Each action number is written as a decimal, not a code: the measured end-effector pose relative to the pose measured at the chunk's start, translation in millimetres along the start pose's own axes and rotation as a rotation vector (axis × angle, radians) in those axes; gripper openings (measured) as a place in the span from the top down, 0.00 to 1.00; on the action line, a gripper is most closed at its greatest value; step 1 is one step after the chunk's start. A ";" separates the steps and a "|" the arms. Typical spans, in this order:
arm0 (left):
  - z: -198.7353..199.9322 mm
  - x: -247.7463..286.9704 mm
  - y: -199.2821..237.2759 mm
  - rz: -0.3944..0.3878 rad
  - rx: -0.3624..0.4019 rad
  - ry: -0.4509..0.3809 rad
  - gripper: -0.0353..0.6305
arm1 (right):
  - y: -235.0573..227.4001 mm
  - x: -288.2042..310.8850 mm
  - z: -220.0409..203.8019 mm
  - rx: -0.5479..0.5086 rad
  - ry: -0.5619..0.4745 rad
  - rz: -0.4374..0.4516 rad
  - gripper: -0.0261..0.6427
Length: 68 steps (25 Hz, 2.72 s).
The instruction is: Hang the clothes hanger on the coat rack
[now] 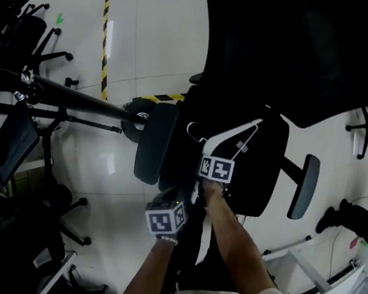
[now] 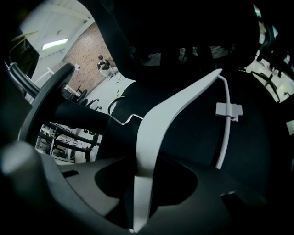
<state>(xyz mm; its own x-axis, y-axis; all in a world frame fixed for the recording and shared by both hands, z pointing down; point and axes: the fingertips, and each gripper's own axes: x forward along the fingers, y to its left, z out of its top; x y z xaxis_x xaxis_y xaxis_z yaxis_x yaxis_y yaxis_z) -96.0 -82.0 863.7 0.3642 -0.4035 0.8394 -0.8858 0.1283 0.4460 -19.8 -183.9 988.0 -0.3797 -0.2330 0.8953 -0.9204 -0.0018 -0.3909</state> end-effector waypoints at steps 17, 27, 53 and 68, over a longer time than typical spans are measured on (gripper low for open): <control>22.1 -71.6 -59.7 0.046 -0.041 -0.210 0.96 | 32.7 -147.5 -34.1 -0.036 -0.009 0.346 0.75; 36.2 -161.1 -105.0 0.117 -0.068 -0.427 0.96 | 79.8 -265.0 -45.4 -0.203 0.005 0.548 0.75; 44.8 -399.5 -204.6 0.270 0.014 -0.804 0.96 | 218.6 -530.6 -11.4 -0.526 0.000 1.045 0.75; 85.3 -533.4 -267.6 0.213 0.237 -0.948 0.96 | 309.1 -630.6 24.8 -0.497 0.103 1.246 0.75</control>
<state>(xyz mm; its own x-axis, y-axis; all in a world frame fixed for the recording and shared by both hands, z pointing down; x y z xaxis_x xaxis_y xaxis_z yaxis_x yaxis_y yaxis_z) -77.7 21.7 270.2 -0.0973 -0.9624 0.2537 -0.9780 0.1397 0.1548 -62.6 -61.6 297.3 -0.9673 0.2525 0.0232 0.1130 0.5113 -0.8519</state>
